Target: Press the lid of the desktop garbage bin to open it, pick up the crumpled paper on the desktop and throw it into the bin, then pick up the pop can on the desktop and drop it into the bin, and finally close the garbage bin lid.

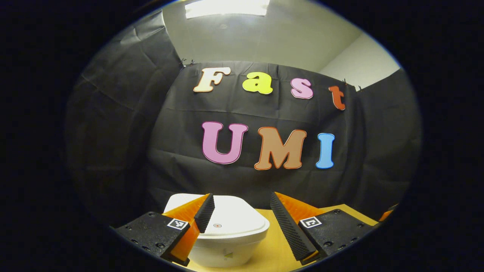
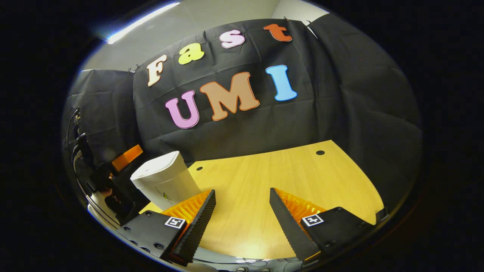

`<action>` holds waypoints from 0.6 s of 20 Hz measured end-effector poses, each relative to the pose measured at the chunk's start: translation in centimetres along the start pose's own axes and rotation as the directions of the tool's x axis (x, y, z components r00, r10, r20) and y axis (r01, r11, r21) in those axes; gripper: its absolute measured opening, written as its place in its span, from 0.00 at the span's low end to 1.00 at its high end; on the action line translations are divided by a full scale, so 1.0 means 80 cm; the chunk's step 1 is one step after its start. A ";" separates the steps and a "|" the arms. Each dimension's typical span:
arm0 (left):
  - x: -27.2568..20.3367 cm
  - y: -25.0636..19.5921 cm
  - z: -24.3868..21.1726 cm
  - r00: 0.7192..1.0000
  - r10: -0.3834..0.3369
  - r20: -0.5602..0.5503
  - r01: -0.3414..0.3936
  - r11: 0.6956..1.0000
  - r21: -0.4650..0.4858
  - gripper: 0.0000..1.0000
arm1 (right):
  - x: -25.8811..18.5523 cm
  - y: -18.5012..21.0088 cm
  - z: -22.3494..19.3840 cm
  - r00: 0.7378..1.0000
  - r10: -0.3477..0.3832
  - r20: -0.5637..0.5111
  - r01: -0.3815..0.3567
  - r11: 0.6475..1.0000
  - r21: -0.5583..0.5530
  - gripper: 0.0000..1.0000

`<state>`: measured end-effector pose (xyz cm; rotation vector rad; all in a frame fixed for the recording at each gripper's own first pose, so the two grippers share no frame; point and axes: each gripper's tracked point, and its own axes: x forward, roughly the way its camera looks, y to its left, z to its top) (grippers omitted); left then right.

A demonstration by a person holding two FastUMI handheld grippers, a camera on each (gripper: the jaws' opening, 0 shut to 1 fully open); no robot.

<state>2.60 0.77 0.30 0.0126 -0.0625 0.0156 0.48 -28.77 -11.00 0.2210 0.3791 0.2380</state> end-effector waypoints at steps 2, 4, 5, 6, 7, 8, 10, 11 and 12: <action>-0.016 -0.003 -0.014 0.999 -0.016 -0.029 0.016 1.000 0.025 0.90 | 0.005 0.009 -0.009 1.000 0.005 -0.003 -0.005 1.000 0.025 0.96; -0.027 -0.008 -0.018 0.998 -0.036 -0.043 0.038 0.998 0.049 0.92 | 0.009 0.015 -0.015 1.000 0.002 -0.012 -0.002 0.999 0.041 0.96; -0.029 -0.013 -0.019 0.998 -0.051 -0.043 0.053 0.997 0.055 0.93 | 0.008 0.016 -0.016 1.000 0.001 -0.011 0.000 0.999 0.047 0.96; -0.030 -0.019 -0.019 0.997 -0.070 -0.043 0.072 0.996 0.057 0.92 | 0.008 0.019 -0.015 1.000 -0.001 -0.009 0.001 0.999 0.049 0.92; -0.030 -0.026 -0.022 0.995 -0.089 -0.048 0.092 0.994 0.054 0.92 | 0.009 0.022 -0.016 1.000 -0.004 -0.006 0.005 0.999 0.049 0.96; -0.030 -0.035 -0.028 0.992 -0.111 -0.059 0.114 0.992 0.049 0.92 | 0.010 0.024 -0.017 1.000 -0.009 -0.004 0.009 0.999 0.049 0.96; -0.029 -0.048 -0.037 0.986 -0.146 -0.081 0.149 0.988 0.032 0.92 | 0.007 0.028 -0.018 1.000 -0.013 0.003 0.013 0.999 0.053 0.96; -0.028 -0.053 -0.039 0.983 -0.160 -0.086 0.162 0.987 0.020 0.92 | 0.005 0.031 -0.020 1.000 -0.015 0.002 0.015 0.998 0.056 0.96; -0.028 -0.058 -0.041 0.981 -0.174 -0.090 0.175 0.984 0.007 0.92 | 0.004 0.032 -0.022 1.000 -0.020 0.002 0.020 0.998 0.060 0.96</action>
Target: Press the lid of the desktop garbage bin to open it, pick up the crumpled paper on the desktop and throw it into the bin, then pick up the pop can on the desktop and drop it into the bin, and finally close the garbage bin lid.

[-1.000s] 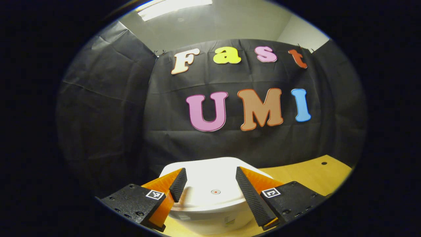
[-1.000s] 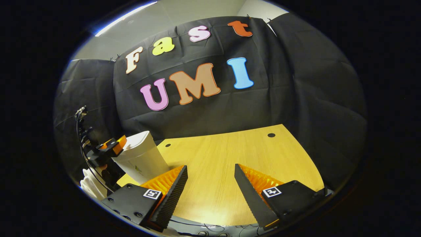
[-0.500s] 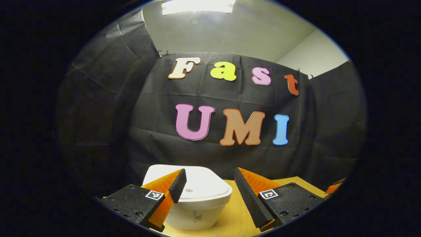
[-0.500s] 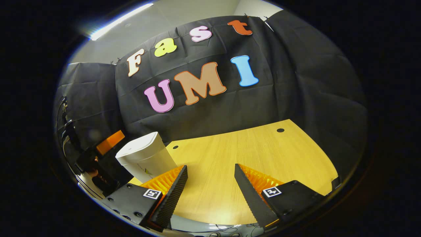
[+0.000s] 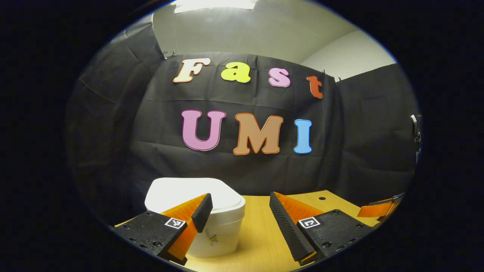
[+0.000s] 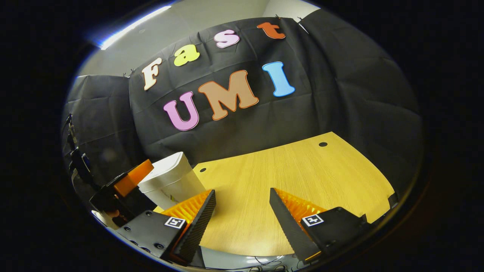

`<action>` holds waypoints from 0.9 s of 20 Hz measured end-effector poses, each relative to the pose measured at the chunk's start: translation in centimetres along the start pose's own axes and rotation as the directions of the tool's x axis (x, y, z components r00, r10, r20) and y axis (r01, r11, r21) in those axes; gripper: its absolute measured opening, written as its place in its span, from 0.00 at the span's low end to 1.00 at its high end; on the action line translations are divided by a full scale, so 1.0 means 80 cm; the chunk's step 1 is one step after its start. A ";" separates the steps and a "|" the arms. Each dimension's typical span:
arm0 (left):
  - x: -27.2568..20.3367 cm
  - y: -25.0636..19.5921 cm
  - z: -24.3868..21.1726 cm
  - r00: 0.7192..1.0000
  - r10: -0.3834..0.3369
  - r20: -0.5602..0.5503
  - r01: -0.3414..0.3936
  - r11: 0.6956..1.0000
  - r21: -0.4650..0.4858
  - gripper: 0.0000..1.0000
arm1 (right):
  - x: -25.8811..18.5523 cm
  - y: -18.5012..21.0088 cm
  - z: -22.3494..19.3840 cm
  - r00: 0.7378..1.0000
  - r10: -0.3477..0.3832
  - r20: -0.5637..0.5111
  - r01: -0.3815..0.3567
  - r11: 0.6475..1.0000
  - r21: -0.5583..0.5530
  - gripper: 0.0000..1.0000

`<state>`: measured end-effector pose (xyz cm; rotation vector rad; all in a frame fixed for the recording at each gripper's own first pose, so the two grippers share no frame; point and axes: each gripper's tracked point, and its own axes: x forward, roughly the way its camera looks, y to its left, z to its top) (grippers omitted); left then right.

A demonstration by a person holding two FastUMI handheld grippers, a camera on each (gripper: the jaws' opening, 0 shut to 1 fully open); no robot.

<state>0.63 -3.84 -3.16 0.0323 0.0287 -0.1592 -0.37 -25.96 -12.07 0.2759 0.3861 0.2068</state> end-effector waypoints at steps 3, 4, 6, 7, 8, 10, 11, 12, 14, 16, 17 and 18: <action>0.003 -0.010 -0.002 0.999 -0.041 -0.012 0.041 0.999 -0.009 0.92 | -0.004 -0.001 0.000 1.000 -0.017 0.008 0.017 1.000 0.017 0.96; 0.005 -0.009 -0.003 0.999 -0.047 -0.015 0.047 0.999 -0.003 0.92 | -0.006 -0.002 0.000 1.000 -0.021 0.010 0.021 1.000 0.023 0.96; 0.007 -0.007 -0.001 0.998 -0.056 -0.014 0.056 0.998 0.003 0.92 | -0.008 -0.002 -0.002 0.999 -0.033 0.015 0.033 0.999 0.029 0.96; 0.008 -0.007 0.002 0.998 -0.061 -0.013 0.061 0.998 0.000 0.93 | -0.009 -0.002 -0.003 0.999 -0.037 0.014 0.037 0.999 0.030 0.96; 0.007 -0.007 0.002 0.998 -0.065 -0.011 0.065 0.998 -0.004 0.92 | -0.010 -0.002 -0.003 0.999 -0.041 0.014 0.040 0.999 0.033 0.96; 0.006 -0.008 0.002 0.997 -0.072 -0.010 0.072 0.997 -0.007 0.92 | -0.013 0.000 -0.006 0.999 -0.044 0.012 0.043 0.998 0.036 0.96; 0.005 -0.007 0.003 0.997 -0.074 -0.012 0.074 0.997 -0.004 0.92 | -0.014 0.002 -0.007 0.999 -0.043 0.011 0.043 0.998 0.035 0.96; 0.004 -0.007 0.001 0.997 -0.076 -0.016 0.076 0.997 -0.001 0.92 | -0.015 0.005 -0.009 0.999 -0.043 0.008 0.043 0.999 0.033 0.96; 0.003 -0.006 -0.001 0.996 -0.081 -0.024 0.082 0.997 0.006 0.92 | -0.016 0.008 -0.011 0.999 -0.042 0.005 0.042 0.999 0.032 0.96; 0.001 -0.004 -0.002 0.996 -0.089 -0.030 0.089 0.996 0.012 0.92 | -0.018 0.013 -0.014 0.999 -0.046 0.000 0.046 0.998 0.034 0.96; -0.001 -0.004 -0.002 0.995 -0.094 -0.032 0.094 0.995 0.013 0.92 | -0.020 0.013 -0.017 0.999 -0.050 -0.003 0.050 0.998 0.037 0.96; -0.002 -0.003 -0.003 0.995 -0.099 -0.034 0.100 0.995 0.014 0.92 | -0.021 0.015 -0.020 0.999 -0.053 -0.007 0.054 0.998 0.041 0.96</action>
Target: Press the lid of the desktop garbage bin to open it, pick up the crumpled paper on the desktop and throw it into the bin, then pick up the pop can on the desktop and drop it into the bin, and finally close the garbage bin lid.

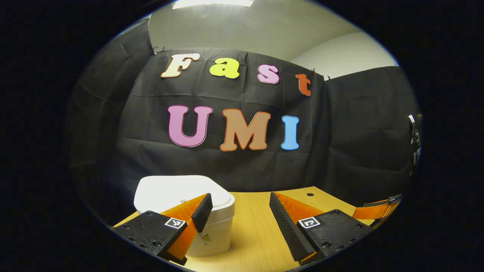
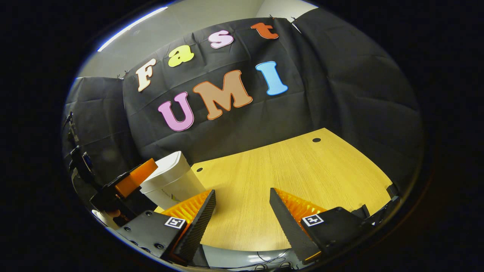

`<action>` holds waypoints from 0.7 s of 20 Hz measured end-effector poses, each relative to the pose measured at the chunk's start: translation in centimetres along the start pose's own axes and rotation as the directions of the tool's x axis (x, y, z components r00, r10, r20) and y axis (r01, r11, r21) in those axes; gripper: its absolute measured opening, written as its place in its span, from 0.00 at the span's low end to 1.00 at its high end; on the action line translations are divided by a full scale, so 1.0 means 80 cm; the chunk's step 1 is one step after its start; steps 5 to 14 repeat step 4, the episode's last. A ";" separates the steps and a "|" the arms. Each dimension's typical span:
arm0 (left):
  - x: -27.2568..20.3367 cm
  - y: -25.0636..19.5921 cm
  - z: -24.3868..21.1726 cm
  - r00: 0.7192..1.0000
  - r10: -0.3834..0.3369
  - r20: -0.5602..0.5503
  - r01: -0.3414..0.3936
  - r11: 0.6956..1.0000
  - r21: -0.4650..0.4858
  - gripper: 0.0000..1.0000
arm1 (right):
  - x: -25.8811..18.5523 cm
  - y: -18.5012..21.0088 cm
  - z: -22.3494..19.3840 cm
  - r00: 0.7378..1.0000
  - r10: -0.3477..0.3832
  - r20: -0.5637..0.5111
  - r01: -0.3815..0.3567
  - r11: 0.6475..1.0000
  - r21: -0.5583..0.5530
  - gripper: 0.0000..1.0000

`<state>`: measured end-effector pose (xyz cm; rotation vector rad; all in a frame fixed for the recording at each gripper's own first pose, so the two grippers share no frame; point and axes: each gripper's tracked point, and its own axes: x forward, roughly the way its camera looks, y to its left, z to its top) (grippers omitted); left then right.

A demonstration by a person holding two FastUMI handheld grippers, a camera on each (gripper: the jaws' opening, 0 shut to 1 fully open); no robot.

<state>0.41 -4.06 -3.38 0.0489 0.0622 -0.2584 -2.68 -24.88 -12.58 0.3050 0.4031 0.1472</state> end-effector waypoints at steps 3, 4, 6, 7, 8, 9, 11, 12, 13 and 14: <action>-0.005 0.003 -0.007 1.000 -0.017 -0.017 0.017 1.000 -0.004 0.92 | -0.007 0.007 -0.011 1.000 -0.016 -0.012 0.016 1.000 0.008 0.96; -0.006 0.005 -0.009 1.000 -0.022 -0.020 0.022 1.000 -0.007 0.92 | -0.010 0.010 -0.014 1.000 -0.023 -0.011 0.023 1.000 0.010 0.96; -0.006 0.005 -0.009 1.000 -0.022 -0.020 0.022 1.000 -0.007 0.92 | -0.010 0.010 -0.014 1.000 -0.023 -0.011 0.023 1.000 0.010 0.96; -0.006 0.005 -0.009 1.000 -0.022 -0.020 0.022 1.000 -0.007 0.92 | -0.010 0.010 -0.014 1.000 -0.023 -0.011 0.023 1.000 0.010 0.96; -0.006 0.005 -0.009 1.000 -0.022 -0.020 0.022 1.000 -0.007 0.92 | -0.010 0.010 -0.014 1.000 -0.023 -0.011 0.023 1.000 0.010 0.96; -0.006 0.005 -0.009 1.000 -0.022 -0.020 0.022 1.000 -0.007 0.92 | -0.010 0.010 -0.014 1.000 -0.023 -0.011 0.023 1.000 0.010 0.96; -0.006 0.005 -0.009 1.000 -0.022 -0.020 0.022 1.000 -0.007 0.92 | -0.010 0.010 -0.014 1.000 -0.023 -0.011 0.023 1.000 0.010 0.96; -0.006 0.005 -0.009 1.000 -0.022 -0.020 0.022 1.000 -0.007 0.92 | -0.010 0.010 -0.014 1.000 -0.023 -0.011 0.023 1.000 0.010 0.96; -0.006 0.005 -0.009 1.000 -0.022 -0.020 0.022 1.000 -0.007 0.92 | -0.010 0.010 -0.014 1.000 -0.023 -0.011 0.023 1.000 0.010 0.96; -0.006 0.005 -0.009 1.000 -0.022 -0.020 0.022 1.000 -0.007 0.92 | -0.010 0.010 -0.014 1.000 -0.023 -0.011 0.023 1.000 0.010 0.96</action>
